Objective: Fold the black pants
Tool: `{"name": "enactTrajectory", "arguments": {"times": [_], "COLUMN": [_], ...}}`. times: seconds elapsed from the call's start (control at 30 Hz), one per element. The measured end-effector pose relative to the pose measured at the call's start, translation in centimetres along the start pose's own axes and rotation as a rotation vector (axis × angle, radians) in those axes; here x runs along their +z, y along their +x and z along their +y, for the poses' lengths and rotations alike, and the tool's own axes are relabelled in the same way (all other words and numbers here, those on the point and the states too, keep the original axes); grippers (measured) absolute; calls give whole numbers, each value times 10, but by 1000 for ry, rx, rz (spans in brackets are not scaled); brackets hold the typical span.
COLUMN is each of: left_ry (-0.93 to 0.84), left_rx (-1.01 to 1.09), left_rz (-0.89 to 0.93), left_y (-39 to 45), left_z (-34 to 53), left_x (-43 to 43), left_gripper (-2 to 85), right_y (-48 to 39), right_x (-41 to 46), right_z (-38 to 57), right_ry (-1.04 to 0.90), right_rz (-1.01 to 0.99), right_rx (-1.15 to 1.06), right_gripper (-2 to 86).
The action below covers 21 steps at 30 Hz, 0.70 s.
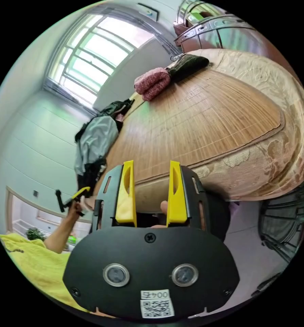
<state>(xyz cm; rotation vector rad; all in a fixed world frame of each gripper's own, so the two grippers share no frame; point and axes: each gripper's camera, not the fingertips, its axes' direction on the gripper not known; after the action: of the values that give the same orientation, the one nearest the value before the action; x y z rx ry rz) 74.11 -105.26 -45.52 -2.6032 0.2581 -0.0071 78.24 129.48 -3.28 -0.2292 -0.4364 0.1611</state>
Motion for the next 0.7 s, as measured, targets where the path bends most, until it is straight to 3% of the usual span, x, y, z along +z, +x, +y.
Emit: {"name": "enactTrajectory", "arguments": {"times": [0.07, 0.3, 0.47, 0.7], "left_ry": [-39, -202, -253, 38], "left_rx": [-74, -73, -85, -94], "left_rz": [-70, -215, -128, 226], "left_y": [-47, -121, -165, -186], "left_z": [3, -7, -23, -36], "left_x": [6, 26, 13, -81], "left_gripper": [108, 117, 71, 33], "right_y": [-2, 5, -11, -24], "right_x": [26, 95, 142, 201], "right_z": [-4, -40, -65, -97], "right_ry": [-52, -93, -137, -146], "right_rz": [68, -8, 56, 92], "right_rx": [-12, 128, 106, 134], "right_gripper": [163, 183, 183, 148]}}
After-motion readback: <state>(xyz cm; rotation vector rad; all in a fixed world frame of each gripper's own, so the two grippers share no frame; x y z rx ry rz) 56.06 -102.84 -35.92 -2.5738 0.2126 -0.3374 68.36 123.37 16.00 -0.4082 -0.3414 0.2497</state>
